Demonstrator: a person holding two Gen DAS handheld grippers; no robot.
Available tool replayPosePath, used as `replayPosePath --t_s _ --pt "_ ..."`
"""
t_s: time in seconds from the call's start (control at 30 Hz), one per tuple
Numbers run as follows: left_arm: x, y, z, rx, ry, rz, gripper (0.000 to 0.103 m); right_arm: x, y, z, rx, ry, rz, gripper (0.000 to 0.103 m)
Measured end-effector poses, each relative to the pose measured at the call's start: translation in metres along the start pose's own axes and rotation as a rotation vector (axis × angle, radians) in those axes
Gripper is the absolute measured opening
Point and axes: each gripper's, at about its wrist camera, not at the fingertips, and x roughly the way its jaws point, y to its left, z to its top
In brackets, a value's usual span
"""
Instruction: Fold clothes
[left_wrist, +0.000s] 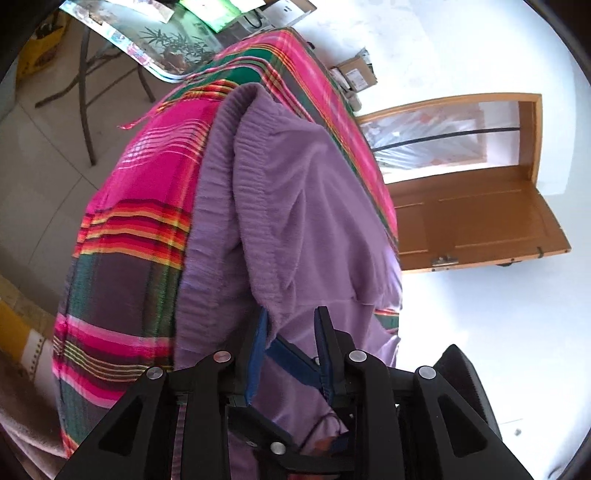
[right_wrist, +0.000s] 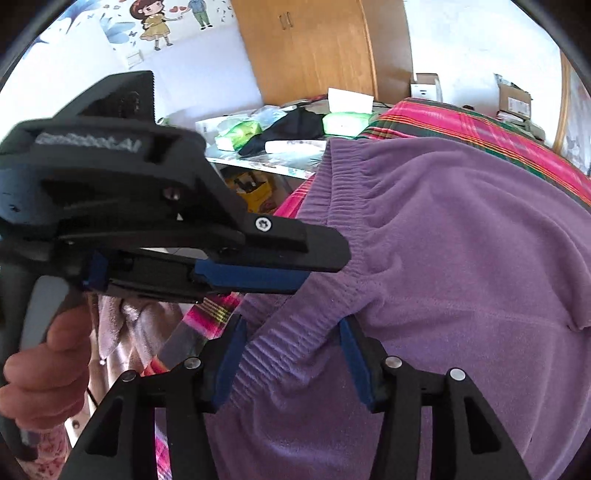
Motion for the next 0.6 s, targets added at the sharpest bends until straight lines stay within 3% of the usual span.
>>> replayPosePath --t_s 0.13,0.2,0.27,0.33,0.47,0.57,0.6 --pt "0.003 -0.001 0.001 -0.007 0.005 -0.007 0.025 0.0 -0.006 0.0 0.034 -0.015 -0.01 0.051" --pt "0.004 -0.001 0.002 -0.012 0.004 -0.011 0.025 -0.001 -0.009 0.0 0.051 -0.022 -0.014 0.044" --pt "0.008 0.0 0.003 -0.02 0.013 -0.011 0.025 -0.001 -0.013 0.0 0.068 -0.029 -0.019 0.029" --pt "0.009 0.001 0.003 -0.02 0.022 -0.021 0.025 -0.001 -0.016 0.0 0.085 -0.036 -0.024 0.024" --pt "0.01 0.002 0.008 -0.029 0.003 0.013 0.025 -0.003 -0.019 -0.003 0.1 -0.044 -0.013 0.023" --pt "0.006 0.001 0.016 -0.026 -0.036 0.039 0.039 -0.006 -0.021 -0.006 0.112 -0.059 0.004 0.022" --pt "0.006 0.0 0.02 -0.028 -0.043 0.042 0.04 -0.008 -0.022 -0.007 0.113 -0.066 0.012 0.022"
